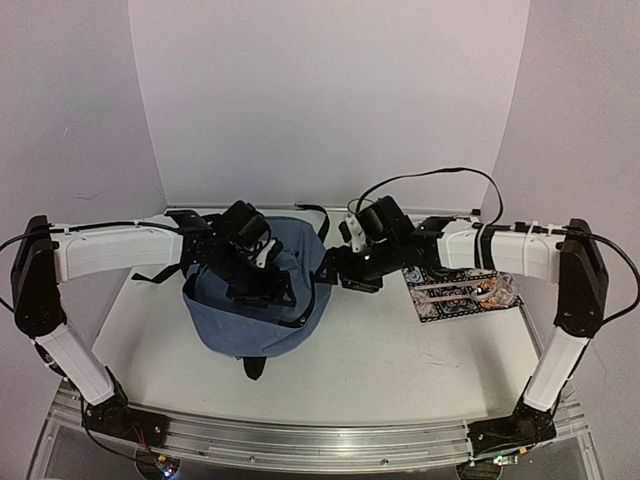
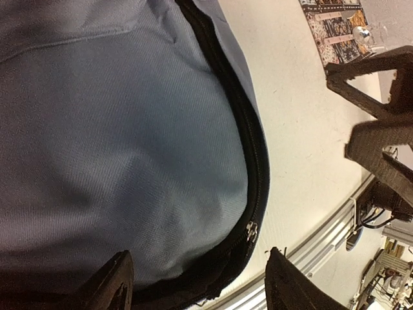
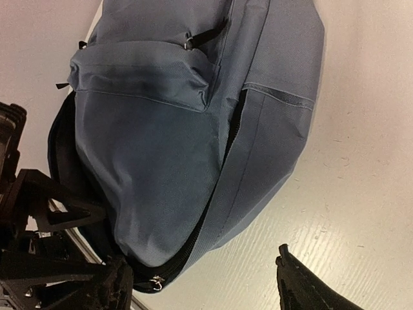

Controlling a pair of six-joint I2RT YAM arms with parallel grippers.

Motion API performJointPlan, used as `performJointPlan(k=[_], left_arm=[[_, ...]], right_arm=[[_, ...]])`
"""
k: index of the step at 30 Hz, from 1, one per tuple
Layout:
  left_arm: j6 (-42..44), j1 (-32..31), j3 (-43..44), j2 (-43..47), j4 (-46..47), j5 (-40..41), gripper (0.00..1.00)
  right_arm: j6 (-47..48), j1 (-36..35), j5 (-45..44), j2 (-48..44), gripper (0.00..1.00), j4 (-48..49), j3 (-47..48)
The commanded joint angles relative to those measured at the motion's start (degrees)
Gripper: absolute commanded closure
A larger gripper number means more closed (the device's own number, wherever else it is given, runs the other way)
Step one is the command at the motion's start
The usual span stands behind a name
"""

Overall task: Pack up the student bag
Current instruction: Grab the largest pocket of the student bag.

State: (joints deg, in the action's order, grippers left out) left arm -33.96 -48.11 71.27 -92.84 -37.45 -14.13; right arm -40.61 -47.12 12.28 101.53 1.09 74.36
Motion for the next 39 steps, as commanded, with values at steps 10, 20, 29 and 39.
performJointPlan(k=[10, 20, 29, 39], left_arm=[[1.0, -0.1, -0.6, -0.6, 0.4, -9.4, 0.42], [3.1, -0.6, -0.5, -3.1, 0.4, -12.3, 0.52], [4.3, -0.8, 0.3, -4.1, 0.4, -13.3, 0.75], [4.8, -0.8, 1.6, -3.0, 0.3, -12.7, 0.99]], right_arm=[[-6.9, 0.5, 5.5, 4.1, 0.24, 7.4, -2.7], [-9.6, 0.5, 7.5, 5.0, 0.24, 11.1, -5.5], [-12.9, 0.1, 11.0, 6.2, 0.25, 15.1, -6.6], [-14.5, -1.7, 12.5, 7.6, 0.3, 16.3, -5.9]])
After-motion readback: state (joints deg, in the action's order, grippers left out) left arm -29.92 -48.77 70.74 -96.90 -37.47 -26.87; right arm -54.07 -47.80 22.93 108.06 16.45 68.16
